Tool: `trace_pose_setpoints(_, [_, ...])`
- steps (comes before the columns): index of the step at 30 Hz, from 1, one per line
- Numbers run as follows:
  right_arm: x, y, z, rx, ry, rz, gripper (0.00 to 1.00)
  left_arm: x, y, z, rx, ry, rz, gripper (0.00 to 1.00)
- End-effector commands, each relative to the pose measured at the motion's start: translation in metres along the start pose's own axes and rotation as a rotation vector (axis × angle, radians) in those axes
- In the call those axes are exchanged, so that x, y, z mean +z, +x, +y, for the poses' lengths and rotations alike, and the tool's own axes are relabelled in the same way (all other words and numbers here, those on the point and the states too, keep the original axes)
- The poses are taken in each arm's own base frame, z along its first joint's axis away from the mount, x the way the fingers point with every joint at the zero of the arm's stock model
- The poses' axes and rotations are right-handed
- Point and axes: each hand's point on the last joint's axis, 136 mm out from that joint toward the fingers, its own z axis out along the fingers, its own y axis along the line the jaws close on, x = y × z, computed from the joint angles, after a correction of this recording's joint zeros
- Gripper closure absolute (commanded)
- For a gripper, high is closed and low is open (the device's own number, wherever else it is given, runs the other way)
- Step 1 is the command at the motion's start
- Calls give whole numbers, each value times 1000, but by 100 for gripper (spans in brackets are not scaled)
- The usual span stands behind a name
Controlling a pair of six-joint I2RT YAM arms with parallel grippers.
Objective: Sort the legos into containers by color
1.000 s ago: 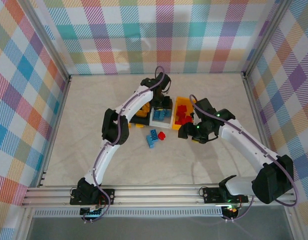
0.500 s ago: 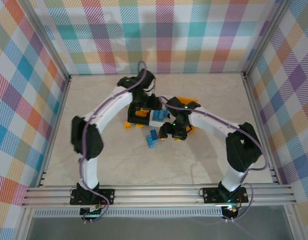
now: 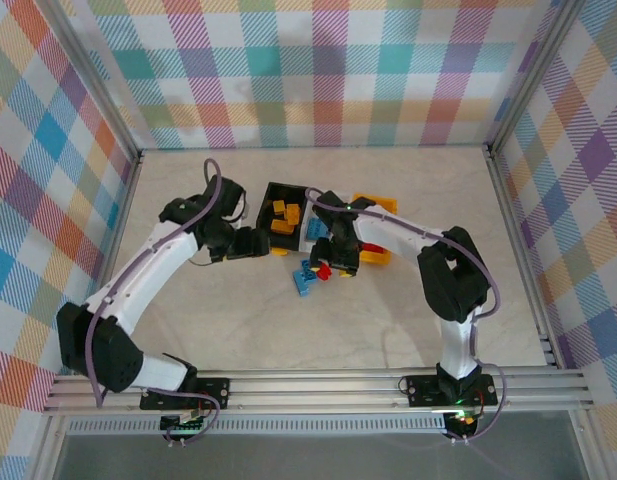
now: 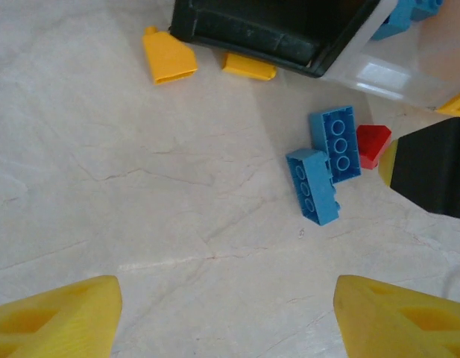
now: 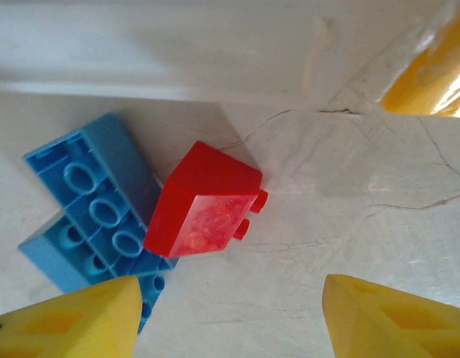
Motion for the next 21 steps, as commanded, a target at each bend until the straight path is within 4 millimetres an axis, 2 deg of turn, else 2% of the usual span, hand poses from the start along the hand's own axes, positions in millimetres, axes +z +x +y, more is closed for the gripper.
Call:
trace_pose_setpoints(1, [5, -4, 4, 115, 35, -36, 35, -6, 5, 7, -19, -3, -10, 25])
trace_pose_setpoints(17, [35, -15, 5, 182, 53, -52, 38, -9, 25, 20, -29, -3, 16, 24])
trace_pose_setpoints(21, [38, -16, 7, 171, 53, -47, 42, -8, 26, 22, -31, -3, 18, 24])
